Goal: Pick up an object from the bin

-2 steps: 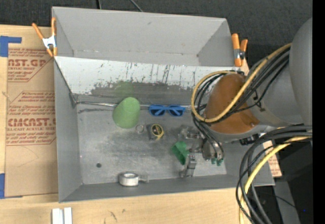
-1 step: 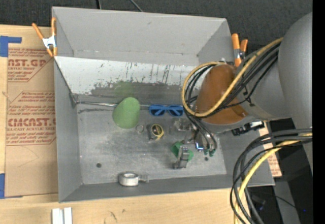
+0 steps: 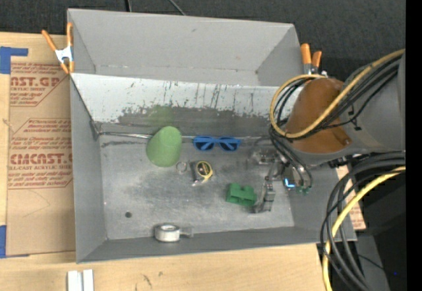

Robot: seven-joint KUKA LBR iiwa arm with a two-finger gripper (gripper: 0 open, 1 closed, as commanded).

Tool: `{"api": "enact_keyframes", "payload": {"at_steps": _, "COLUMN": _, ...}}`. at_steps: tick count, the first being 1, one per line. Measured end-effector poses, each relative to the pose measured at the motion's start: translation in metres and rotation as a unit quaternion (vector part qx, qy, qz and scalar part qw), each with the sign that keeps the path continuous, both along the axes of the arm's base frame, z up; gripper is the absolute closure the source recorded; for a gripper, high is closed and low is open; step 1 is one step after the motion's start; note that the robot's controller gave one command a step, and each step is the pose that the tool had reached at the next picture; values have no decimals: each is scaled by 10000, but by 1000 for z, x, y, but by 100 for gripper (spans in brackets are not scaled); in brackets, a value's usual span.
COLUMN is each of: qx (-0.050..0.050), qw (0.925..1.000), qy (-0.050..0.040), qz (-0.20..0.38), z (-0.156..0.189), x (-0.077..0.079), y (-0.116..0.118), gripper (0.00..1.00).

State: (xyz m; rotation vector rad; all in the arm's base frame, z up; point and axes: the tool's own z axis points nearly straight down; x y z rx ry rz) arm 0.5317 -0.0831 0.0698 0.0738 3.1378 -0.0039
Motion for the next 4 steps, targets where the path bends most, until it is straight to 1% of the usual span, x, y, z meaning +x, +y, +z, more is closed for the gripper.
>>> {"api": "enact_keyframes", "payload": {"at_steps": 1, "qx": 17, "qw": 9998, "qy": 29, "qz": 178, "z": -1, "x": -26, "y": 25, "gripper": 0}}
{"api": "enact_keyframes", "payload": {"at_steps": 2, "qx": 11, "qw": 9998, "qy": 18, "qz": 173, "z": 0, "x": -24, "y": 24, "gripper": 100}}
{"api": "enact_keyframes", "payload": {"at_steps": 3, "qx": 13, "qw": 10000, "qy": -28, "qz": 78, "z": 129, "x": -40, "y": 33, "gripper": 100}}
{"api": "enact_keyframes", "payload": {"at_steps": 4, "qx": 6, "qw": 9999, "qy": -37, "qz": 156, "z": 199, "x": -31, "y": 28, "gripper": 100}}
